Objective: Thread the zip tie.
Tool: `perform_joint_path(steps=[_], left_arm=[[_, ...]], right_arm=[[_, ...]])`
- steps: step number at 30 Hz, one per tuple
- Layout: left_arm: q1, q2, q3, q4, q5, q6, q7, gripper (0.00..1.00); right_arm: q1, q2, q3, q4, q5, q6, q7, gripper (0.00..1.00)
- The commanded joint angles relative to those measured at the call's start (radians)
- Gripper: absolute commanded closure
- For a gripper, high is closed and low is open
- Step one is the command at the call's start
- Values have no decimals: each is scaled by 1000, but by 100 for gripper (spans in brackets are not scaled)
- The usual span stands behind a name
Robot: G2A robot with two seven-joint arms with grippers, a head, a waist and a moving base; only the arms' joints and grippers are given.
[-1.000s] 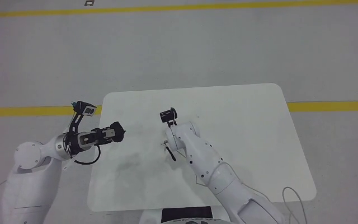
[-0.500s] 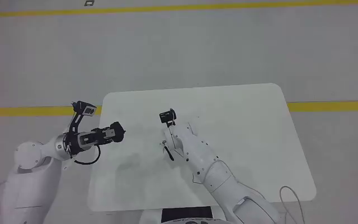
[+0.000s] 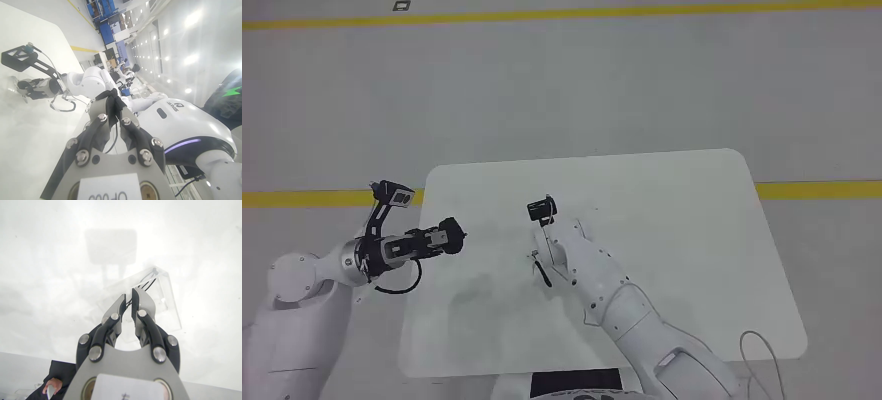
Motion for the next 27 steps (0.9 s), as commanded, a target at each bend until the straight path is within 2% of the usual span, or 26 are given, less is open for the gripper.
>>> perform_joint_path(steps=[1, 13, 19, 27], left_arm=[[0, 0, 0, 0, 0, 0, 0, 100], [0, 0, 0, 0, 0, 0, 0, 100], [0, 0, 0, 0, 0, 0, 0, 100], [0, 0, 0, 0, 0, 0, 0, 100]], right_arm=[[0, -1, 4, 3, 0, 0, -2, 92], [12, -5, 9, 32, 0, 0, 2, 93], [16, -6, 12, 42, 0, 0, 4, 90], [-1, 2, 24, 5, 0, 0, -2, 90]])
